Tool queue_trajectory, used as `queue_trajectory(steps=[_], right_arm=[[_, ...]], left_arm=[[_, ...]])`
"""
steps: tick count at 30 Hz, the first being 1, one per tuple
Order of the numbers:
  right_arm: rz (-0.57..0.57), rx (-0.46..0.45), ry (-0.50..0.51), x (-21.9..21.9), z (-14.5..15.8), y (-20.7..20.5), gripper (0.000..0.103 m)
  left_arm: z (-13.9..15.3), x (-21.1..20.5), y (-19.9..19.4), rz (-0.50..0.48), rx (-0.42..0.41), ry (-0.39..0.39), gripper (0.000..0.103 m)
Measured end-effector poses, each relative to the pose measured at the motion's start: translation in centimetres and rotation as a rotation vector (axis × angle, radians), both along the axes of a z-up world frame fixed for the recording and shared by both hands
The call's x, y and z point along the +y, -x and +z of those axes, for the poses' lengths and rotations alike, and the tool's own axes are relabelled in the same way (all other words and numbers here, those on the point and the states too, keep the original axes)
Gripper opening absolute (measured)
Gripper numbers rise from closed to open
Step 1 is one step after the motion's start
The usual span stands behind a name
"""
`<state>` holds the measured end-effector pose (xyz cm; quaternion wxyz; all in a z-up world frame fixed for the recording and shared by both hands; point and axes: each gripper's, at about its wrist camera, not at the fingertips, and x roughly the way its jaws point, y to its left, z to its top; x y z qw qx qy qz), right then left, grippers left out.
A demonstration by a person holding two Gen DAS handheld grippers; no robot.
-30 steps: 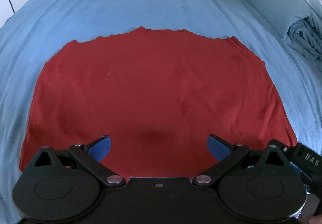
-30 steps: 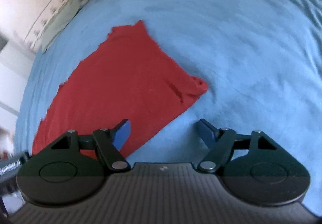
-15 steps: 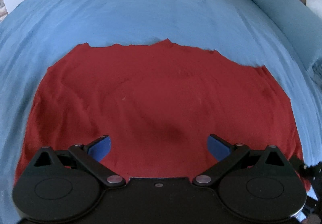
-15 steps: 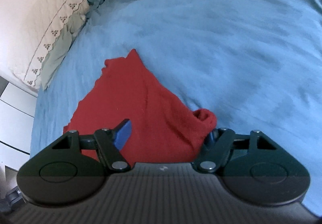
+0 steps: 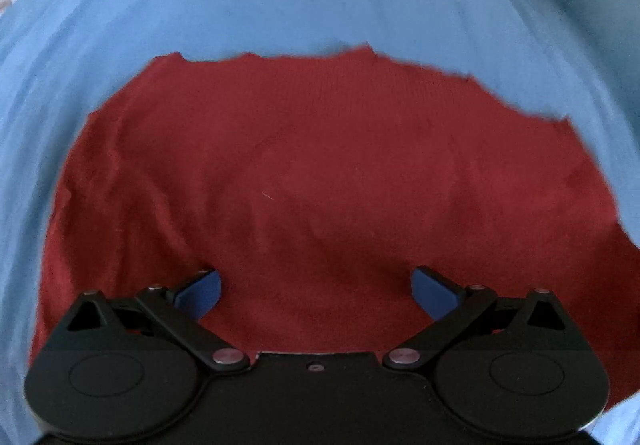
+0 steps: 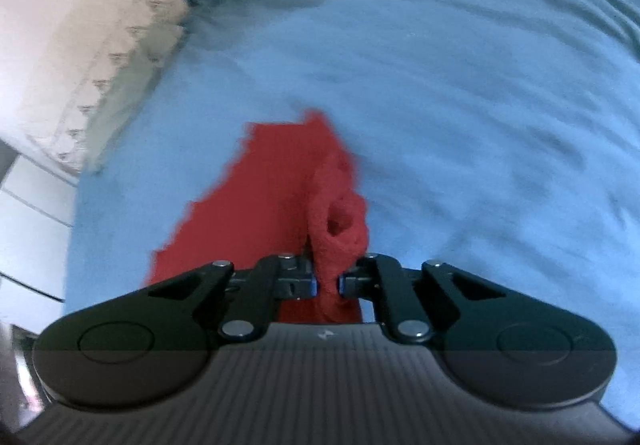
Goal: Fold small clothes
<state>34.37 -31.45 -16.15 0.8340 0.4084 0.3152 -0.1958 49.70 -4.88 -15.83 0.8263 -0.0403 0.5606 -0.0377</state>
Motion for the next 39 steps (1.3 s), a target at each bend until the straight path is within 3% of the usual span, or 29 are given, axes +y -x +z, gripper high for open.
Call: queue_trajectory(steps=[3, 6, 10, 13, 16, 19, 24, 27, 30, 33, 35, 39], right_arm=[[0.098, -0.079, 0.043, 3.3, 3.8, -2.8, 0.023], [0.268, -0.149, 0.087, 8.4, 6.9, -6.4, 0.024], [0.663, -0.234, 0.213, 18.6, 9.0, -9.6, 0.023], [0.940, -0.182, 0.268, 25.9, 6.8, -10.5, 0.023], [1.052, -0.046, 0.306, 30.8, 1.3, -11.2, 0.023], [1.109, 0.009, 0.295, 32.6, -2.1, -10.8, 0.023], [1.171, -0.039, 0.357, 33.2, -0.5, -9.7, 0.023], [1.289, 0.013, 0.485, 35.0, -1.3, -9.0, 0.025], [1.338, 0.026, 0.519, 35.5, -2.3, -8.7, 0.039], [1.314, 0.027, 0.499, 35.4, -2.0, -8.3, 0.065], [1.272, -0.028, 0.480, 33.3, -0.6, -6.7, 0.081], [1.122, -0.031, 0.563, 28.8, 1.1, -3.4, 0.083]], left_arm=[[2.1, 3.9, 0.6, 0.021, -0.022, 0.035, 0.103], [4.2, 8.5, 2.0, 0.031, -0.045, 0.033, 0.103], [5.3, 14.8, 5.0, 0.051, -0.052, -0.032, 0.103], [4.1, 18.9, 7.2, 0.074, -0.020, -0.078, 0.103], [2.1, 22.1, 8.9, 0.108, 0.049, -0.072, 0.103], [1.1, 23.9, 10.2, 0.131, 0.065, -0.036, 0.103], [1.0, 24.5, 11.1, 0.106, 0.052, -0.044, 0.103], [1.0, 24.6, 11.2, 0.098, 0.053, -0.047, 0.103], [1.6, 24.7, 11.6, 0.091, 0.051, -0.075, 0.103], [2.1, 25.1, 12.0, 0.077, 0.049, -0.086, 0.103], [2.8, 25.2, 12.3, 0.069, 0.040, -0.092, 0.103], [4.4, 24.9, 12.9, 0.068, 0.008, -0.054, 0.103]])
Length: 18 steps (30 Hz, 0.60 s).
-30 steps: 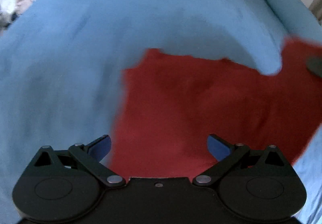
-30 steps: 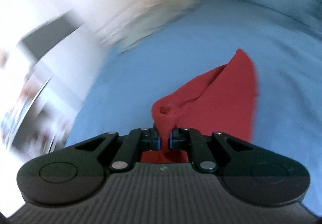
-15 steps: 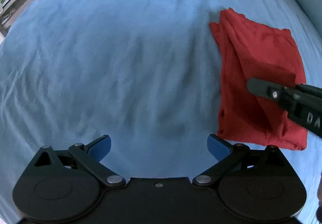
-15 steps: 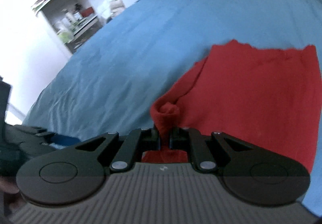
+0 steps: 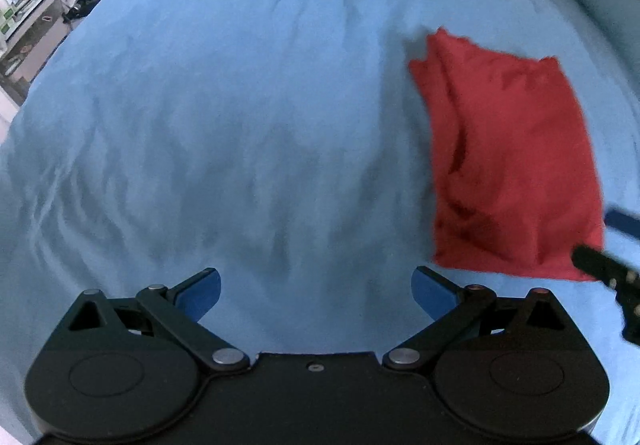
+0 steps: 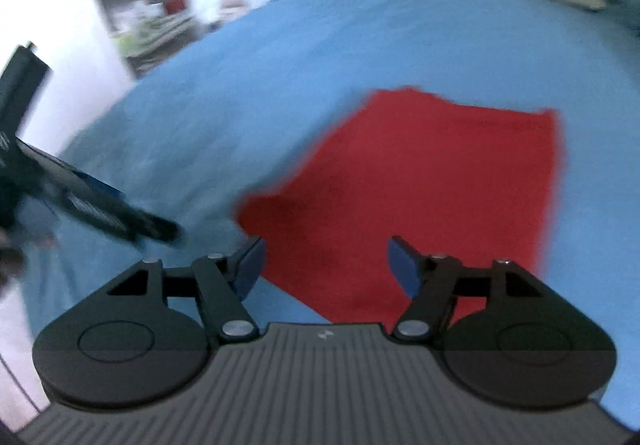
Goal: Fold small clothes
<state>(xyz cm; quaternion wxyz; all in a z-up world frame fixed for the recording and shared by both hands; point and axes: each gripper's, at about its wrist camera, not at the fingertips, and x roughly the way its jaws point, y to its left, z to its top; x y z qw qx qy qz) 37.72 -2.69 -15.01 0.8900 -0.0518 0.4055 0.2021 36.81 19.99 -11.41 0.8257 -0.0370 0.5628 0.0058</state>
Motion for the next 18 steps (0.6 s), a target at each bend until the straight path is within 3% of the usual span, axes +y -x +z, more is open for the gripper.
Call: queue_trajectory(steps=[5, 12, 17, 18], right_arm=[[-0.122, 0.030, 0.208, -3.7, -2.5, 2.6, 0.080], [-0.274, 0.059, 0.203, -6.7, -5.2, 1.6, 0.071], [-0.245, 0.084, 0.228, -6.9, -5.8, 0.6, 0.033], [-0.237, 0.075, 0.235, -7.1, -5.5, 0.8, 0.031]], left_arm=[[0.0, -1.6, -1.0, 0.012, -0.018, 0.037, 0.103], [-0.4, -3.9, -3.0, 0.024, -0.039, 0.064, 0.103], [-0.1, -4.4, -3.7, 0.015, -0.050, 0.066, 0.103], [-0.1, -4.5, -3.7, 0.011, -0.052, 0.064, 0.103]])
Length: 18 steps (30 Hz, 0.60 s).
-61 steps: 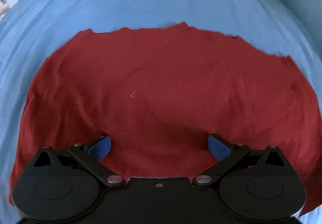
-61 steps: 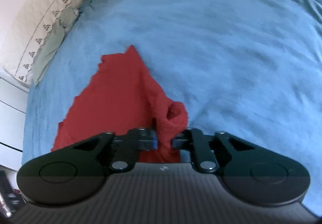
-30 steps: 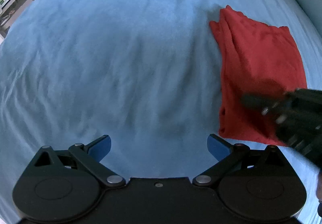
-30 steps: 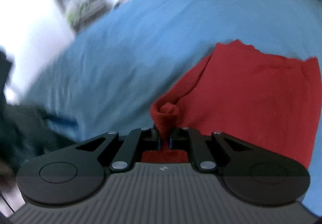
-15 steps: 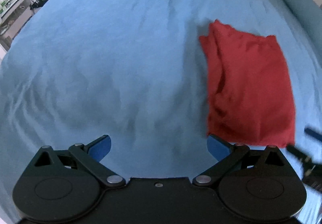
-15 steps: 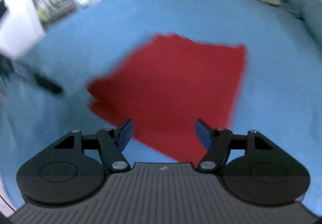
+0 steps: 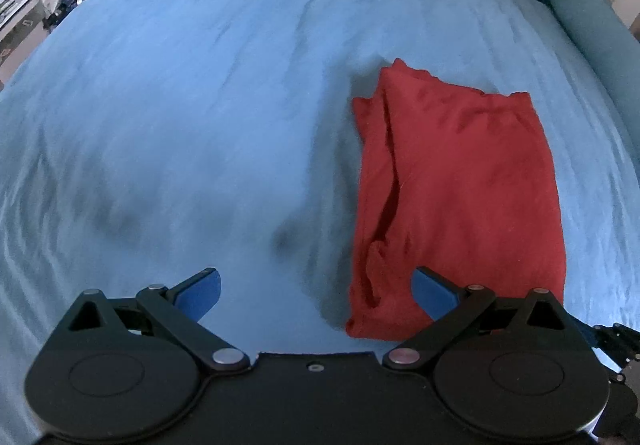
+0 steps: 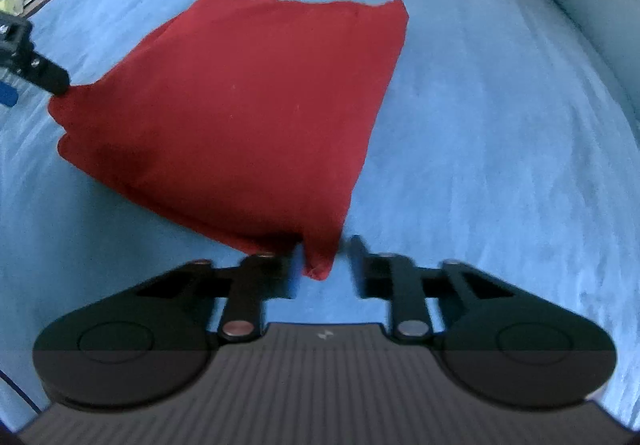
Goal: Fold small clothes
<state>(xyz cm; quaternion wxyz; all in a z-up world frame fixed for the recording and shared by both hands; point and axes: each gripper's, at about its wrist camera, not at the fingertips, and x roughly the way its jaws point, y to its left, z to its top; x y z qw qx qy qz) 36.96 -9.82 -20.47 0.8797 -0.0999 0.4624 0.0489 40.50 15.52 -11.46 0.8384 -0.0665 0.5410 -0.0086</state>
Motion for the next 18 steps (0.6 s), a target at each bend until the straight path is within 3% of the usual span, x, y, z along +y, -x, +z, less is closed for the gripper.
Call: queue_trajectory(steps=[3, 8, 9, 10, 11, 13, 18], right_arm=[[0.011, -0.013, 0.022, -0.7, 0.3, 0.6, 0.025], [0.014, 0.040, -0.031, -1.7, -0.7, 1.0, 0.025], [0.021, 0.034, -0.059, -1.9, -0.1, 1.3, 0.028], [0.020, 0.018, -0.089, -2.2, 0.5, 1.6, 0.039], [0.023, 0.000, -0.120, -2.5, 1.2, 1.9, 0.059], [0.020, -0.056, -0.182, -2.8, 2.6, 2.3, 0.074], [-0.027, -0.037, -0.179, -1.9, 1.6, -0.2, 0.071]], left_arm=[[-0.3, -0.4, -0.1, -0.022, 0.002, -0.013, 0.103], [-2.8, -1.6, -0.5, -0.090, 0.031, -0.156, 0.103], [-3.3, -1.6, -0.5, -0.097, 0.044, -0.179, 0.103], [-3.5, -1.6, -0.7, -0.095, 0.049, -0.184, 0.103], [-3.5, -1.4, -0.7, -0.088, 0.046, -0.175, 0.103], [-3.7, -1.3, -0.9, -0.078, 0.047, -0.171, 0.103], [-5.0, -1.9, -1.6, -0.075, 0.082, -0.201, 0.103]])
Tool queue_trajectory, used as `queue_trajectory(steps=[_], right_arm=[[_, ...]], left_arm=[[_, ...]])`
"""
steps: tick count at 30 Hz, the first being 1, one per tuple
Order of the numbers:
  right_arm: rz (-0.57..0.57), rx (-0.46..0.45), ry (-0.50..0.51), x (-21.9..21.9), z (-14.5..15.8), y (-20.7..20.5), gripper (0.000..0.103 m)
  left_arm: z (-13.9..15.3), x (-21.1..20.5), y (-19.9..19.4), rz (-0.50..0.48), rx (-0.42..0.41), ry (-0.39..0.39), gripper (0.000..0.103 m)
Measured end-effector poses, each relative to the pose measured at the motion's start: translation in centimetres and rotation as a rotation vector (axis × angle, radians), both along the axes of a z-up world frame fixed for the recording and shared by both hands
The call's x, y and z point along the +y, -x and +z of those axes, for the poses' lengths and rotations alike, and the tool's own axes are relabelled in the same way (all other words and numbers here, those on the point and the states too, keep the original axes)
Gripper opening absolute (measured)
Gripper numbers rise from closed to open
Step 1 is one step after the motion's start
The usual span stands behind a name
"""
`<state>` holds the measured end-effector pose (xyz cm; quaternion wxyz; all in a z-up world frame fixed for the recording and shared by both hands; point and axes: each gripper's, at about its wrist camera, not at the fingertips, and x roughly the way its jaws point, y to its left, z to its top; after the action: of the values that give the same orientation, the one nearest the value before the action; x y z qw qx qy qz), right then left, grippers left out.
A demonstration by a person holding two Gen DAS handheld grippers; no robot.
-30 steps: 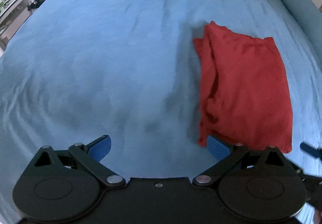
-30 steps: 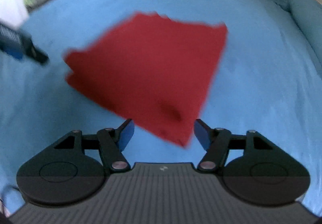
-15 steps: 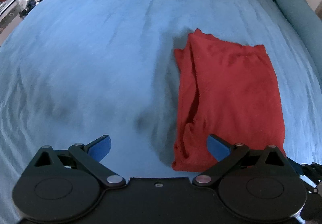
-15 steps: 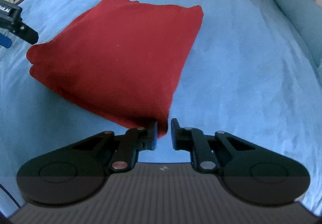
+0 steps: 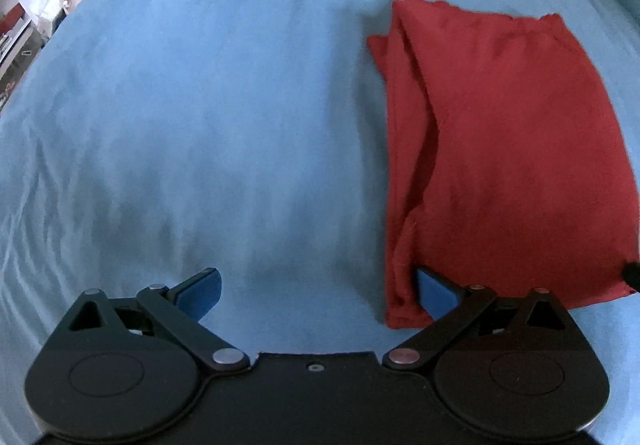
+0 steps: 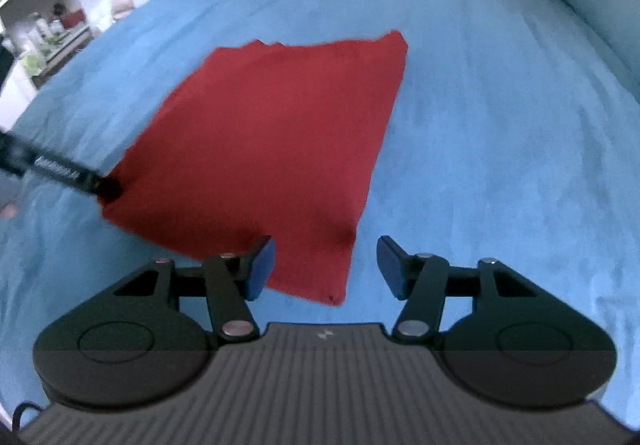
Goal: Fold small clothes
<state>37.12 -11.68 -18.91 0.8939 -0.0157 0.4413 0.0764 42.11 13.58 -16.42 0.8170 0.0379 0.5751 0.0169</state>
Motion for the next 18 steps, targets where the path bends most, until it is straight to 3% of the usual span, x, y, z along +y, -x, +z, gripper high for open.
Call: queue_trajectory(steps=[4, 7, 9, 12, 14, 16, 18], right_arm=[[-0.022, 0.061, 0.042, 0.3, -2.5, -1.7, 0.071], [-0.008, 0.067, 0.038, 0.2, -2.1, -1.8, 0.071], [0.009, 0.046, 0.037, 0.0, -0.6, -1.8, 0.071], [0.032, -0.014, 0.027, -0.6, 2.9, -2.2, 0.080], [0.042, -0.041, 0.011, -1.2, 5.2, -3.3, 0.103], [0.027, -0.046, -0.008, -1.7, 6.9, -4.9, 0.103], [0.006, 0.007, -0.038, -2.3, 7.4, -7.2, 0.103]], left_arm=[[-0.8, -0.2, -0.3, 0.009, 0.016, -0.009, 0.103], [0.1, -0.1, -0.9, 0.026, 0.026, -0.001, 0.103], [2.0, 0.2, -1.2, 0.028, -0.001, 0.010, 0.103], [5.6, 0.6, -2.3, 0.008, -0.054, 0.096, 0.103], [7.6, 0.8, -3.8, -0.015, -0.092, 0.169, 0.103], [8.4, 0.9, -6.0, -0.034, -0.108, 0.208, 0.103], [7.7, 1.1, -8.2, -0.037, -0.093, 0.248, 0.103]])
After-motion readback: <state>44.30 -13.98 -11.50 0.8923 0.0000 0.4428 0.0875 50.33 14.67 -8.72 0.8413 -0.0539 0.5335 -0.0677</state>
